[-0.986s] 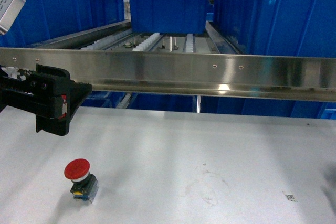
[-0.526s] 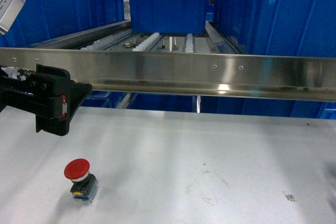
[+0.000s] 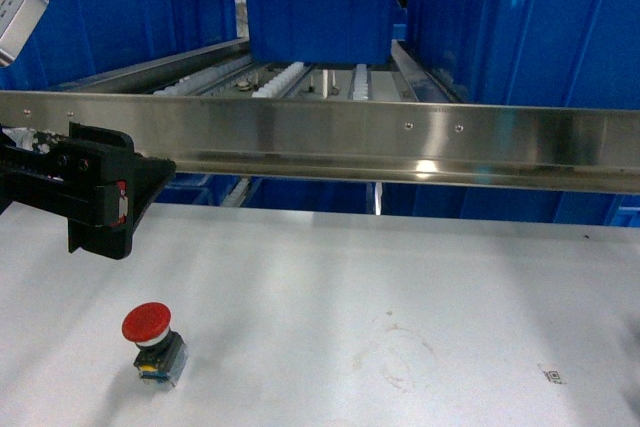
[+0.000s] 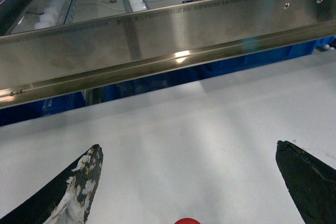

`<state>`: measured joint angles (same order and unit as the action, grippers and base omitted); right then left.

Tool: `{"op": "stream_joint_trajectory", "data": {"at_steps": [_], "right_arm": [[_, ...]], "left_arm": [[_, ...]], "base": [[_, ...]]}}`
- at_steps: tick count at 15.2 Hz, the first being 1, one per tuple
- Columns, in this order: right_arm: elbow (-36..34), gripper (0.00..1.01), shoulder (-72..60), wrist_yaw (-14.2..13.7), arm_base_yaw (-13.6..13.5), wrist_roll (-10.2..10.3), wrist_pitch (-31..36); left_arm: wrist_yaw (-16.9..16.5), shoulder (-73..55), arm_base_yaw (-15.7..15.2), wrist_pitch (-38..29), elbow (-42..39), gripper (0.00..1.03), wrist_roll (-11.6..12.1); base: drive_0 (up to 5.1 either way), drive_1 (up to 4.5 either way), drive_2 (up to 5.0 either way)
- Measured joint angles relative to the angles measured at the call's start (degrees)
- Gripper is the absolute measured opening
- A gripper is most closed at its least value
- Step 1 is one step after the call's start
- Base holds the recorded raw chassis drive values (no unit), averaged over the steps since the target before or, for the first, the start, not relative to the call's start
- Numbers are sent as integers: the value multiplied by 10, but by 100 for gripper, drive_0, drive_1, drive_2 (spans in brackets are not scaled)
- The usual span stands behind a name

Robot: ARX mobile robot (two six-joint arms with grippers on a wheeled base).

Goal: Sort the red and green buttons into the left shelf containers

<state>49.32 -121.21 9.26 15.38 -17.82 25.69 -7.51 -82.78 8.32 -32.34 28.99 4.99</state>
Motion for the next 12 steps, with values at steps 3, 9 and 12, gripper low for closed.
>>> {"op": "stream_joint_trajectory", "data": {"at_steps": [3,9,12], "right_arm": [[-70,29,138,44,-4,84,105],[-267,29,564,100,63,246,68],[-314,29,809,186,78,274,-56]], "left_arm": [[0,0,0,0,0,98,0],[0,0,0,0,0,98,0],[0,0,0,0,0,98,0]], "base": [[0,0,0],[0,0,0],[0,0,0]]}}
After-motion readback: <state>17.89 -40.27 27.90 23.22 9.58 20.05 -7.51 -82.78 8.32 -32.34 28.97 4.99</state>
